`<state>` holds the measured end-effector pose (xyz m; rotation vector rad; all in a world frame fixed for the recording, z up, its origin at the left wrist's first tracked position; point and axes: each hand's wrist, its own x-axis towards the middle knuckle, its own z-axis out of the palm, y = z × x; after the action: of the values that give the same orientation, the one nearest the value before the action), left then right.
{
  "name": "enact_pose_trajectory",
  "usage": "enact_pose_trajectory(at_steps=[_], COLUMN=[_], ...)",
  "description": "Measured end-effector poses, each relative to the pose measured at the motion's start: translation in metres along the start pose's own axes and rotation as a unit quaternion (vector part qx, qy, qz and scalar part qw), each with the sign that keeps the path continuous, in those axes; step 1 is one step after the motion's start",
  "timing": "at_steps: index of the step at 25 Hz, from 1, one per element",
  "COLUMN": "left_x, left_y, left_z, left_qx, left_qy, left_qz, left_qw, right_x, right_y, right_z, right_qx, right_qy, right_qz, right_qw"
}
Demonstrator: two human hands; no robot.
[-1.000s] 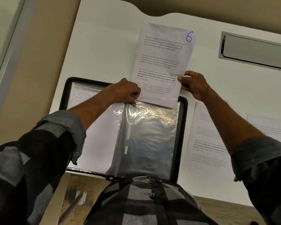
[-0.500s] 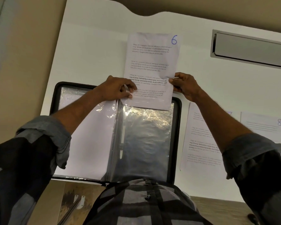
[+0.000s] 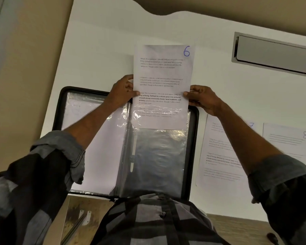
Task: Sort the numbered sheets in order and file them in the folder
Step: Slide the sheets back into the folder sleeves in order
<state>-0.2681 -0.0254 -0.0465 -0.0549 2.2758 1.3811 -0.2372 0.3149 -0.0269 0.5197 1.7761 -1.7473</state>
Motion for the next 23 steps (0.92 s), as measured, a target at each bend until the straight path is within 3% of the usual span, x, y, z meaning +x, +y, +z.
enact_pose_trajectory(at_steps=[3,6,9,11,14,17,20,23], left_x=[-0.005,-0.008,-0.012,-0.015,-0.016,-0.020,-0.041,-0.082], left_y=[0.000,0.001,0.004,0.005,0.003,0.001,-0.004,-0.016], left_z=[0.000,-0.003,-0.003,0.001,0.005,0.007,0.013,0.035], left_qx=[0.048,0.074,0.048,0.028,0.011,0.018,0.081,0.184], left_qy=[-0.038,-0.055,-0.061,-0.064,-0.056,-0.003,0.108,0.104], left_qz=[0.034,0.052,0.052,0.055,0.057,0.069,0.132,0.202], left_qw=[0.998,0.994,0.996,0.996,0.997,0.997,0.982,0.956], right_x=[0.000,0.007,0.024,0.035,0.056,0.079,0.088,0.095], right_y=[-0.007,-0.019,-0.055,-0.095,-0.147,-0.164,-0.166,-0.155], right_z=[0.001,0.002,0.002,0.009,0.025,0.034,0.036,0.033], right_qx=[-0.013,-0.073,-0.246,-0.382,-0.573,-0.650,-0.650,-0.630], right_qy=[0.033,0.127,0.176,0.114,-0.041,-0.091,-0.088,-0.094], right_qz=[-0.033,-0.120,-0.269,-0.311,-0.247,-0.189,-0.158,-0.117], right_qw=[0.999,0.982,0.914,0.863,0.780,0.731,0.739,0.762])
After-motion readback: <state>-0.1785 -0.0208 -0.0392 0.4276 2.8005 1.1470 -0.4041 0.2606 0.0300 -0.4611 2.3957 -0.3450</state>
